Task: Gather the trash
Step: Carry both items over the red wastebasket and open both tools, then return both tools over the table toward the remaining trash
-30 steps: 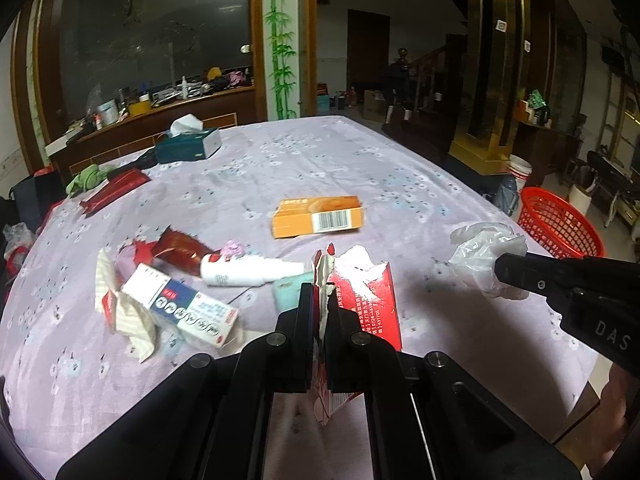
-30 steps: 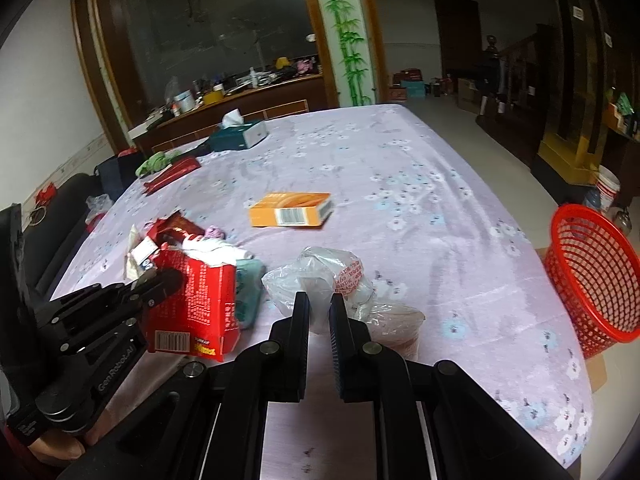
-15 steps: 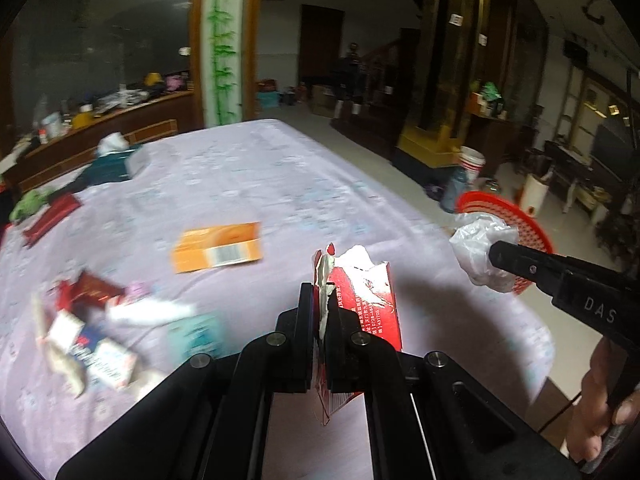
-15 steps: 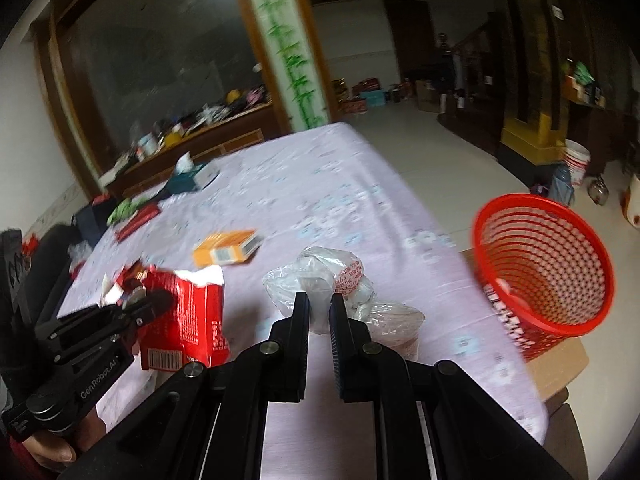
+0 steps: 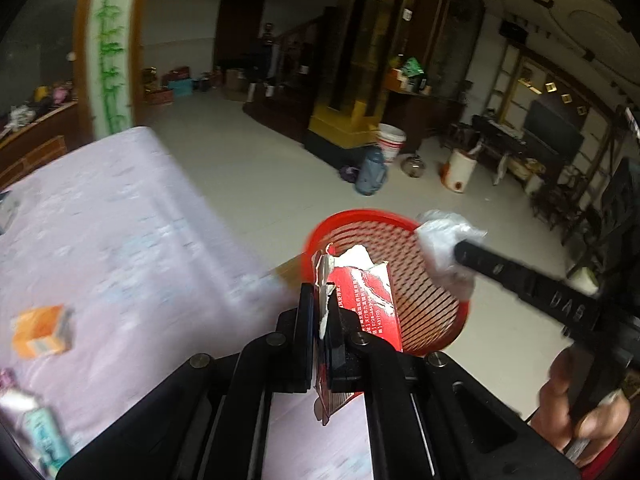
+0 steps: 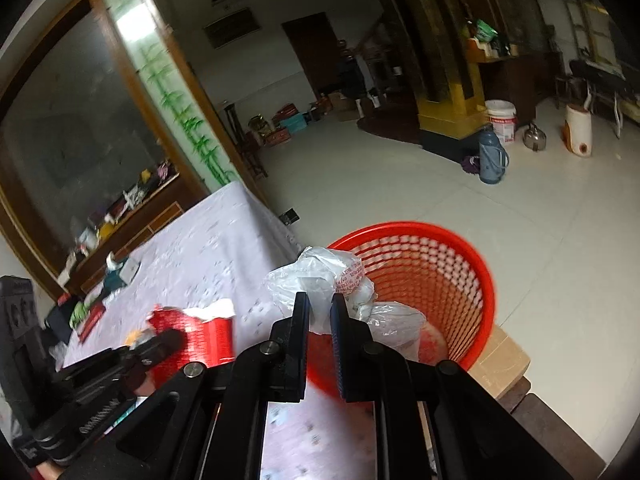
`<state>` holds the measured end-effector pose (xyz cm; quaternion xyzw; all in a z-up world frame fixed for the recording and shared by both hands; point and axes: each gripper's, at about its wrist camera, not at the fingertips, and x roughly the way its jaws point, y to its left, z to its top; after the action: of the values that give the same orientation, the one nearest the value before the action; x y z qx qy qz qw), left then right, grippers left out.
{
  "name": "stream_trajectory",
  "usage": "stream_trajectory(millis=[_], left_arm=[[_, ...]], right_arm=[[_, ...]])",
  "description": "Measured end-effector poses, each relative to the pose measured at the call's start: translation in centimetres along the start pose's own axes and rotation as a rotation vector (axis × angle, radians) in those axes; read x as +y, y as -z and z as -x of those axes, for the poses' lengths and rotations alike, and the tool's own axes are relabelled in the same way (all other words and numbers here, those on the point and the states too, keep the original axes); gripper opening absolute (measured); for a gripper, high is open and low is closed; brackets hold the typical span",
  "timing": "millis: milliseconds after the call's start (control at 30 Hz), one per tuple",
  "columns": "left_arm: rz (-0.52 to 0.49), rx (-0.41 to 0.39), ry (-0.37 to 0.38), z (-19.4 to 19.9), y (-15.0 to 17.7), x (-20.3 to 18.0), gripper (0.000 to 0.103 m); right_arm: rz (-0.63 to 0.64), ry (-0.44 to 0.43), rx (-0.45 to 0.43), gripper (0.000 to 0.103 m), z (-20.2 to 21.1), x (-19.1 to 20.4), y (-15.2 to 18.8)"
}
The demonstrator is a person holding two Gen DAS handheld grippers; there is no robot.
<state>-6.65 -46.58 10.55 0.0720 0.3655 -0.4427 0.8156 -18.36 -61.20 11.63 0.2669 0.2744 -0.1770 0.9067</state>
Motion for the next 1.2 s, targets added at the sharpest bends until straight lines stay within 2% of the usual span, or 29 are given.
stream_trajectory(millis=[67,133,200,233,267,300,400,467,700,800,1067,1200], left_arm=[[0.001,0.019,0.011,-1.9,-0.9,-0.9,0.004],[0.008,0.041,0.012,-3.8,-1.4,-1.5,0.008],[0.014,0.081,-0.007,-5.5,-1.4,-1.6,0.043],[0.022,0.08,-0.012,-5.8,-1.2,-1.4,0.045],[0.023,0.071,-0.016,-5.8,-1.2,-1.4,0.045],[0.015,0.067,-0.022,-5.7,-1.2,-1.5,0.045],[0.003,0.051,-0.02,-4.3,-1.0,-1.5,0.045],[-0.023,0.022,-0.068,-2.7,-0.6,-1.4,0.046],[-0.028,-0.011,-0.111,3.6,2.9,1.4,0.047],[-0.012,-0.003,-0.177,5.9,5.2,3.7,0.047],[0.139,0.032,-0.295,11.5,11.1,12.9,0.047],[0.267,0.034,-0.36,14.3,13.1,18.3,0.047]], right_arm=[[-0.026,0.01,0.005,0.013,-0.4,-1.2,-0.6],[-0.035,0.014,0.014,0.013,-1.0,-2.3,-1.3],[-0.063,0.036,0.027,0.022,-1.7,-3.4,-1.8],[-0.067,0.032,0.035,0.026,-1.9,-3.8,-2.0],[-0.069,0.029,0.039,0.034,-1.9,-4.0,-2.1],[-0.072,0.034,0.035,0.037,-1.8,-4.3,-2.3],[-0.041,0.053,0.019,0.037,-0.9,-4.0,-2.3],[-0.03,0.046,0.014,0.037,-0.5,-3.6,-2.2],[0.08,-0.027,0.054,0.037,0.2,1.0,0.4],[0.129,-0.062,0.078,0.037,0.0,4.1,2.4],[0.222,-0.169,0.177,0.037,-2.1,11.9,7.9],[0.277,-0.207,0.23,0.037,-3.2,15.9,10.7]])
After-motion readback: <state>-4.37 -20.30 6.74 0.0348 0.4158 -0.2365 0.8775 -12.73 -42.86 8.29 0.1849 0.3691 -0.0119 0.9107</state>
